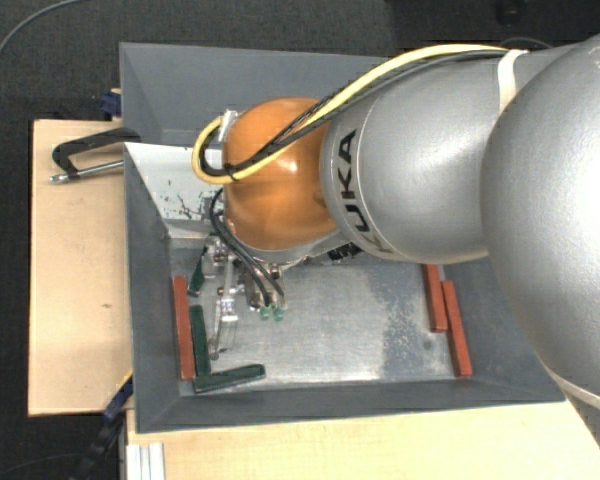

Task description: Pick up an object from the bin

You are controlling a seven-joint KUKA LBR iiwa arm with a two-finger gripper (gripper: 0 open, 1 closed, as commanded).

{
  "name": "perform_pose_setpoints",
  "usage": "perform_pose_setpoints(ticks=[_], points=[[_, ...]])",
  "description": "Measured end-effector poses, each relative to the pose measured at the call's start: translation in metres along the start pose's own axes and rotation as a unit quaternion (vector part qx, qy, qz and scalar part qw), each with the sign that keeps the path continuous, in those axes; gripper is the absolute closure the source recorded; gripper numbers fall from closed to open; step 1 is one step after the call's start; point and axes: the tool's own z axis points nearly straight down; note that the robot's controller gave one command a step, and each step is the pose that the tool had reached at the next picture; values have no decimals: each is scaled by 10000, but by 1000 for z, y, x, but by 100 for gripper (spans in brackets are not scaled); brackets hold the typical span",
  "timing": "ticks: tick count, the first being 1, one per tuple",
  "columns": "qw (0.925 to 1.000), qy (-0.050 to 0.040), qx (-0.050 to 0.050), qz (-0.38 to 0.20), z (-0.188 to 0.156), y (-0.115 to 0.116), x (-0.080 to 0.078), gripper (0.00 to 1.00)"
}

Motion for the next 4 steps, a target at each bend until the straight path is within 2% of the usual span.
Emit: perform_pose_setpoints(ticks=[1,2,3,4], points=[[9860,50,40,-1665,35,-60,16,0],[9882,55,32,-1532,112,-80,21,0],[9881,22,22,-1537,108,-79,20,0],[9487,14,16,-3163,108,-63,19,0]])
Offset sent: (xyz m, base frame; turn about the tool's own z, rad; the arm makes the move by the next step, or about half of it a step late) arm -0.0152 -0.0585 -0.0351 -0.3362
